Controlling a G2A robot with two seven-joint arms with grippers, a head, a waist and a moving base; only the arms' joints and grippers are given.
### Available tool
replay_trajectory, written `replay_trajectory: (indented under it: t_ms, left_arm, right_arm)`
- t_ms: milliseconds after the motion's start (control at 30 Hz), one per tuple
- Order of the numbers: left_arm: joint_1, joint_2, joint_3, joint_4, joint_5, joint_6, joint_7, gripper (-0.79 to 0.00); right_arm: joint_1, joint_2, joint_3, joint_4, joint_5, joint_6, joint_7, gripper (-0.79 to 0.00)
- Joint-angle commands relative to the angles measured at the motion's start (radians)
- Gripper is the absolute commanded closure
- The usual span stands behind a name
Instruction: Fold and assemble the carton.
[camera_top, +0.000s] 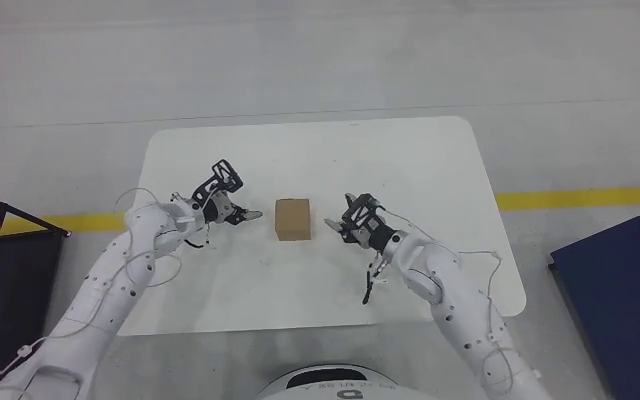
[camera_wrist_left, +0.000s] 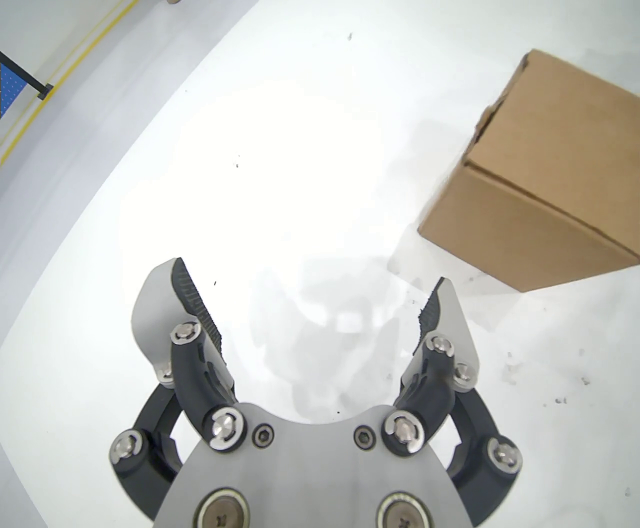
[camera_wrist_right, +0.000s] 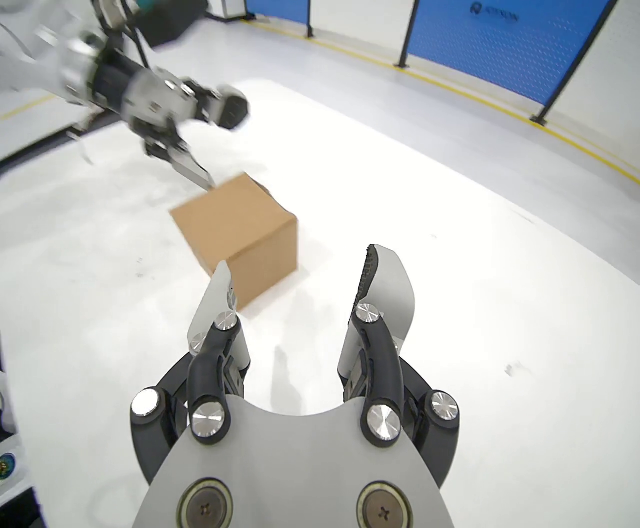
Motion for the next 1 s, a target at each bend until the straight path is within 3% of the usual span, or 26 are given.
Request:
replay_trajectory:
  t_ms: [0, 333, 567, 800, 967]
  left_arm:
    - [0.031, 0.005, -0.021, -0.043, -0.008, 0.007, -0.011, -0.785]
    - [0.075, 0.009, -0.044, -0.097, -0.011, -0.003, -0.052, -0.785]
    - [0.067, 0.005, -0.043, -0.072, -0.009, -0.014, -0.049, -0.785]
    - [0.050, -0.001, -0.033, -0.065, -0.012, -0.027, -0.073, -0.785]
    - [0.035, -0.005, -0.029, -0.041, -0.001, -0.036, -0.072, -0.785]
  right_arm:
    - [0.025, -0.006, -0.031, 0.038, -0.027, 0.029, 0.010, -0.409]
    - [0.157, -0.044, -0.184, 0.183, 0.003, 0.007, -0.013, -0.416]
    - [0.151, -0.037, -0.141, 0.206, 0.015, 0.039, -0.019, -0.391]
    - [0.184, -0.056, -0.211, 0.200, 0.065, 0.016, -0.031, -0.397]
    - [0.160, -0.040, -0.136, 0.210, 0.076, 0.041, -0.046, -0.385]
